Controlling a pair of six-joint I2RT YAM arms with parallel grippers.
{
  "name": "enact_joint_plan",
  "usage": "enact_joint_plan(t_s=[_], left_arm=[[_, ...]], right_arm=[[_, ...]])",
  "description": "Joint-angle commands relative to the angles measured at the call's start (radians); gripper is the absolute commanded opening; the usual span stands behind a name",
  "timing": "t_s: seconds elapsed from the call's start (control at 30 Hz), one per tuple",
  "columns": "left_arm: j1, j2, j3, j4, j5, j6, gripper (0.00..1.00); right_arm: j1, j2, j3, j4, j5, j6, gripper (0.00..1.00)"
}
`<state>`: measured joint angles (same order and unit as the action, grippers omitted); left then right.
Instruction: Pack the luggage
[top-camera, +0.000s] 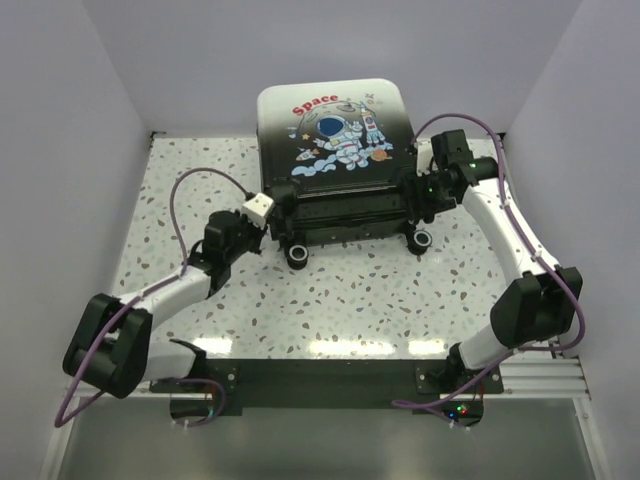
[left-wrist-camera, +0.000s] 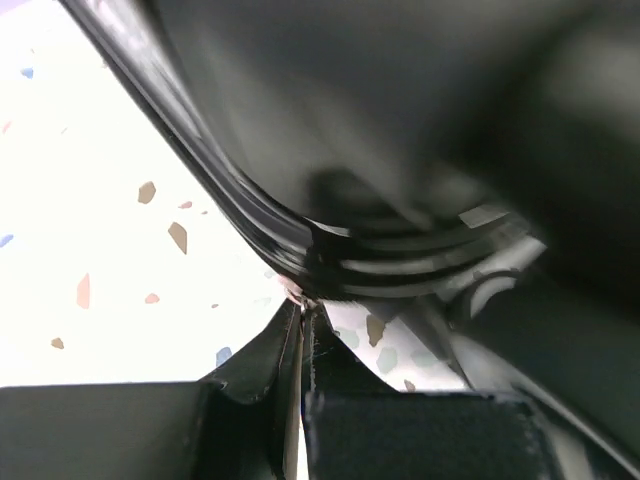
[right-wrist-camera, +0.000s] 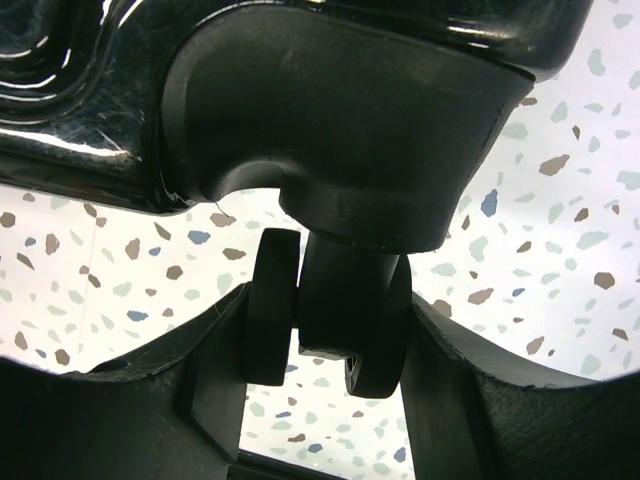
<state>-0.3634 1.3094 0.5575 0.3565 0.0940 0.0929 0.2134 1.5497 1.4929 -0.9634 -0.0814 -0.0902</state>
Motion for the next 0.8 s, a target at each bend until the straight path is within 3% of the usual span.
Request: enact_joint_plan(t_s=[0.0,0.2,0.33,0.37,0.57,0.77], left_arm=[[-0.069,-0.148,-0.072,0.173,0.038,0.114,0.00],[-0.294,-0.272,-0.335,0.333,-0.029,0.345,0.00],[-0.413,-0.201,-0.366,0.412,-0.091,0.493,0.00],[-0.433,-0.176,-0.358,0.421,-0.159,0.511,0.00],[-0.581,-0.013,-0.258,0.470,-0.348,0.453,0.00],[-0.876,0.109,-0.107,0.327,-0.613,0.282,0.00]], right_arm=[[0.023,0.004,0.030,0.006,-0.116,0.004,0.00],[0.023,0.006,0.021,0.040,-0.115,0.064,0.00],[0.023,0.016,0.026,0.052,-0.110,0.078,0.00],[0.023,0.019,0.026,0.055,-0.107,0.079,0.00],[0.024,0.007,0.000,0.061,-0.110,0.083,0.00],[0.024,-0.011,-0.026,0.061,-0.113,0.110,0.00]])
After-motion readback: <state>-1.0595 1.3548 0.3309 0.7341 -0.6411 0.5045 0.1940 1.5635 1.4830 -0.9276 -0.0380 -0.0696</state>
